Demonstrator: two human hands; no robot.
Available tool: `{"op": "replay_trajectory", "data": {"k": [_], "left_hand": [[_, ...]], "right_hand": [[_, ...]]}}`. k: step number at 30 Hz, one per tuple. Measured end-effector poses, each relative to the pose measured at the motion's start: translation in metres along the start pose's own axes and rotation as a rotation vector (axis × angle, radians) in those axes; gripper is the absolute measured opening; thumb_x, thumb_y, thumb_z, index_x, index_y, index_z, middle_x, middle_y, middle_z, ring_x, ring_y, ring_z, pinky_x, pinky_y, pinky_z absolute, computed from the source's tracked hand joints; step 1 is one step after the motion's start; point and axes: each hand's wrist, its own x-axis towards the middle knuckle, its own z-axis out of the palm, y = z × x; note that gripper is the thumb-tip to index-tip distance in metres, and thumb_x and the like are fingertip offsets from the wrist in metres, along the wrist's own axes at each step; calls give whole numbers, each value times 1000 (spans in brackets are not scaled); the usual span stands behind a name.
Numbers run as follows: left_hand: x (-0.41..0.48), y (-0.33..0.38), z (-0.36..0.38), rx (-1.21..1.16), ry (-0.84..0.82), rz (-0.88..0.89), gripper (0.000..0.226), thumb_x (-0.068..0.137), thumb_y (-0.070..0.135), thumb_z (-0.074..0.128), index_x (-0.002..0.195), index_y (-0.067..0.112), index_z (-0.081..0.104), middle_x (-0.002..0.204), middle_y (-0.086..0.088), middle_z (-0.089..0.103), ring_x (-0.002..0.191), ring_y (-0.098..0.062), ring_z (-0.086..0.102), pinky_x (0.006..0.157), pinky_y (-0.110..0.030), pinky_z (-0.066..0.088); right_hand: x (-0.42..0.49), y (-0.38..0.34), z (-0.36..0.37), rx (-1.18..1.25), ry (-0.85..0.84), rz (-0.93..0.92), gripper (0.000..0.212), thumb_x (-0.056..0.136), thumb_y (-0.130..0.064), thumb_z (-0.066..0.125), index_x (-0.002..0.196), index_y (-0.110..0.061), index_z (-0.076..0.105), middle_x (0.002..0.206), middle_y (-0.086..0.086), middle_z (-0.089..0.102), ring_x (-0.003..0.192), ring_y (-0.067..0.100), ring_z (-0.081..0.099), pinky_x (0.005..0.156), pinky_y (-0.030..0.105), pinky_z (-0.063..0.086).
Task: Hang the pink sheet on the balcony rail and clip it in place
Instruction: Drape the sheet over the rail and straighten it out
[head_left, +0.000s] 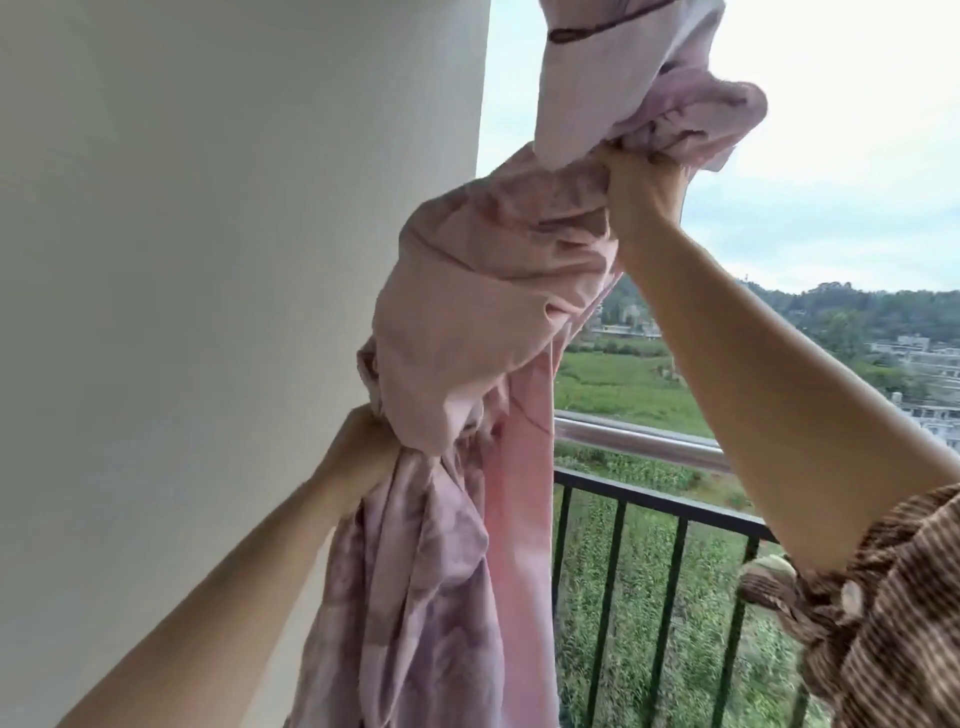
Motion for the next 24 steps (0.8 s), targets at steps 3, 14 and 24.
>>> {"op": "replay_trajectory", "data": {"k": [3,14,24], "left_hand": [[31,83,10,-256,67,148,14,90,14,51,82,11,63,80,-5,66,70,-15,61,57,-24,45],[80,206,187,-267,-528,324,48,84,18,60,130,10,47,117,-9,61,106,-16,61,95,-25,49],[80,126,222,393,-495,100,51,93,47,52,119,4,63,110,-6,68,90,-19,65,91,-35,51]], "right_hand": [[29,31,-35,-220,-128,-231,20,74,-27,67,93,-20,66,82,-5,62,71,0,54,58,14,44],[138,126,-174,-1053,-731,306,46,82,-43,66,119,-16,57,125,15,59,106,30,61,90,49,53],[28,121,-205,-922,-1269,186,28,97,-27,53,119,-12,62,111,5,70,94,14,69,85,40,57]]}}
